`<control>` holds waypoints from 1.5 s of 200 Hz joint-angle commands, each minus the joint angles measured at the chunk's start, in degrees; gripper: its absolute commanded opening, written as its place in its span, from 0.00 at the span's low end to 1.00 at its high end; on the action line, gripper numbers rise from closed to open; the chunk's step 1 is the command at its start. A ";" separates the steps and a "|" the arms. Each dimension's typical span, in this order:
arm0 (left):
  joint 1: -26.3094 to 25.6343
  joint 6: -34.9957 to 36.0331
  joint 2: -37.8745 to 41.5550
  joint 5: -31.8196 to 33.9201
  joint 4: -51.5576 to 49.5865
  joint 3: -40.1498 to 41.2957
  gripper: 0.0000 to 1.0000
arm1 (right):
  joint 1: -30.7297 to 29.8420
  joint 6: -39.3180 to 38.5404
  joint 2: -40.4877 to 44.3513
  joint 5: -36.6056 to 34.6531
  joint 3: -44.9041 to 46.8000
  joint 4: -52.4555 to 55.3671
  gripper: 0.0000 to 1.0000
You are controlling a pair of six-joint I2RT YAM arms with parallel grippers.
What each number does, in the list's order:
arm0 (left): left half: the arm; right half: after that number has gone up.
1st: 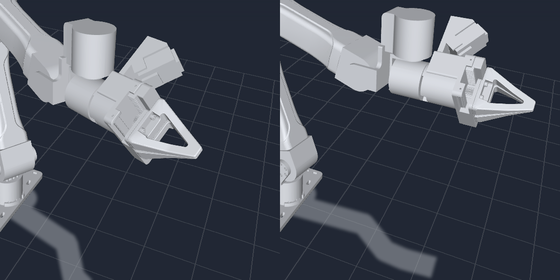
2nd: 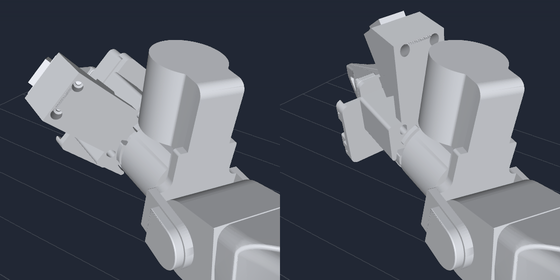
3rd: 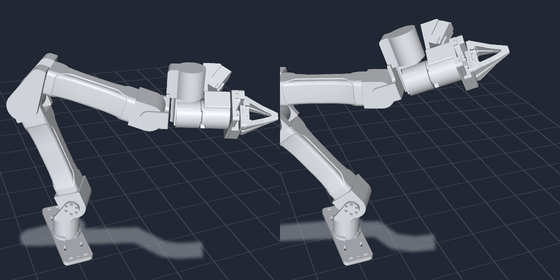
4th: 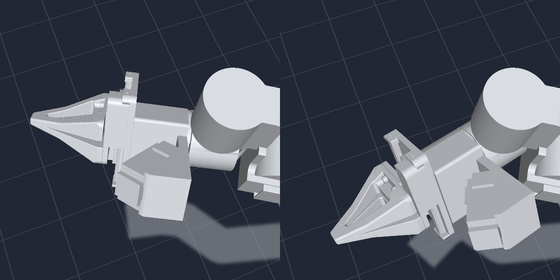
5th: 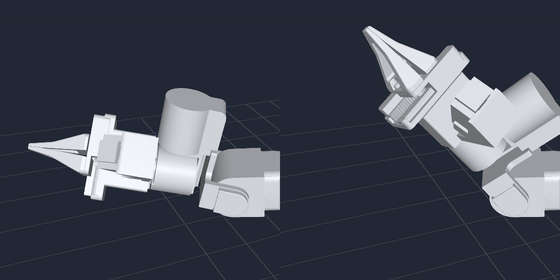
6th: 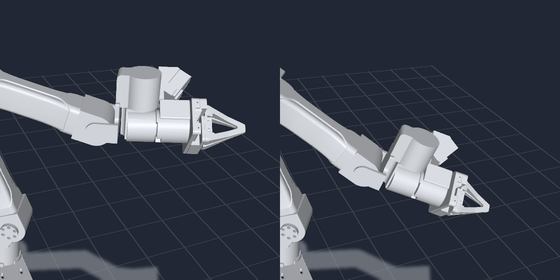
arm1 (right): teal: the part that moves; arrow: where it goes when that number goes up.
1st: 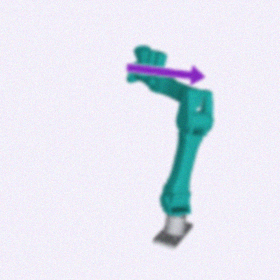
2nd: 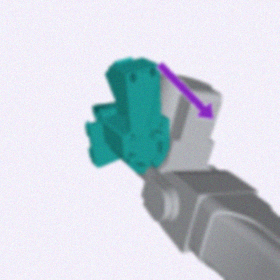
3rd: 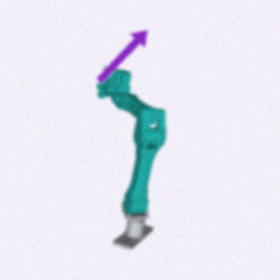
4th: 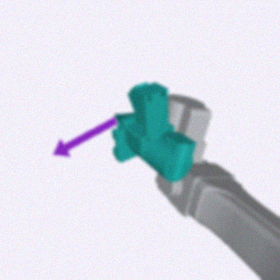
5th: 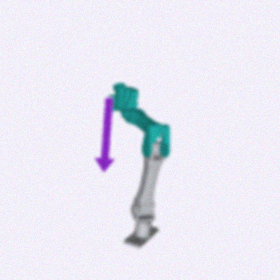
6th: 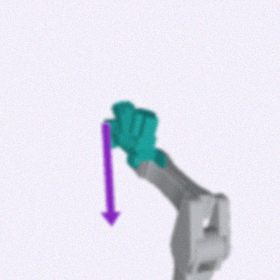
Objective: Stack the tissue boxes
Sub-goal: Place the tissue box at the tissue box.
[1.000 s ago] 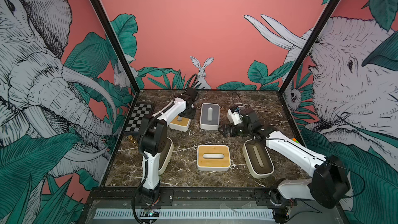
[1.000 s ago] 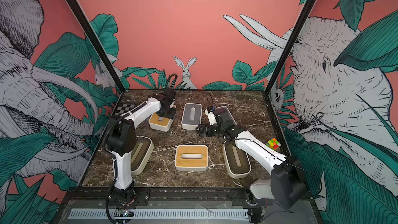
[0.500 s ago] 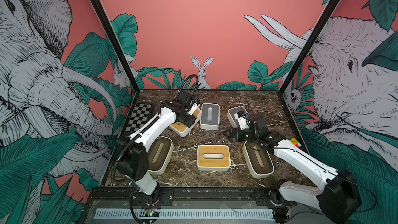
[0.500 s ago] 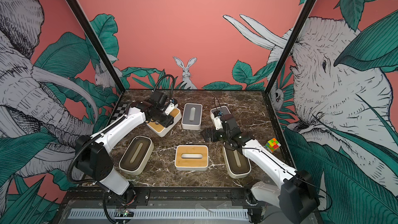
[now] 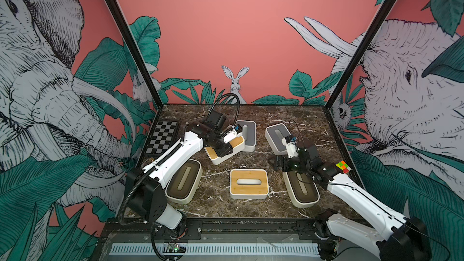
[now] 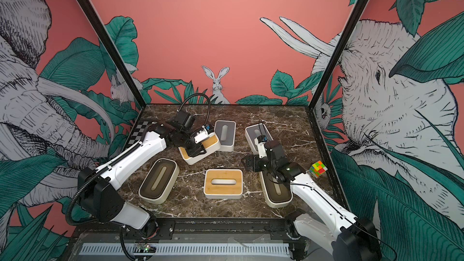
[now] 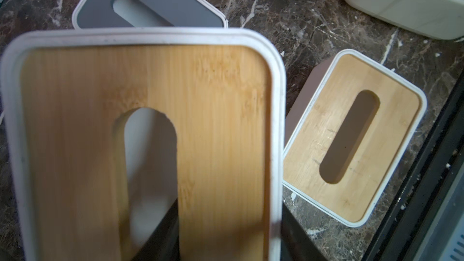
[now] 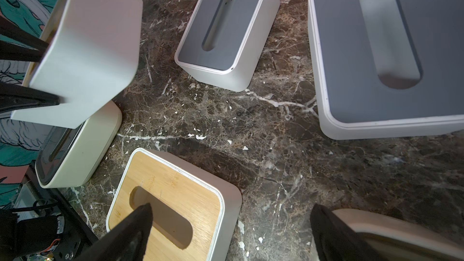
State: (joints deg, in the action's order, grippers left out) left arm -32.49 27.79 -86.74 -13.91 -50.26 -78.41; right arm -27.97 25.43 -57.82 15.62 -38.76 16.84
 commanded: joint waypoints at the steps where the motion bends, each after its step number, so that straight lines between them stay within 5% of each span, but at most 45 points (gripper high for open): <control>1: -1.38 5.07 2.99 -3.25 -0.77 -0.46 0.41 | 0.49 1.95 2.19 -0.42 1.54 0.33 0.98; 300: -26.09 3.02 1.25 4.55 -0.67 2.08 0.40 | 1.37 3.45 23.69 14.94 13.71 11.65 0.98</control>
State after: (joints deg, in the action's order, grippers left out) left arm -56.95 30.89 -86.26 -10.13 -52.12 -76.16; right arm -26.72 28.51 -35.29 27.99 -25.32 26.59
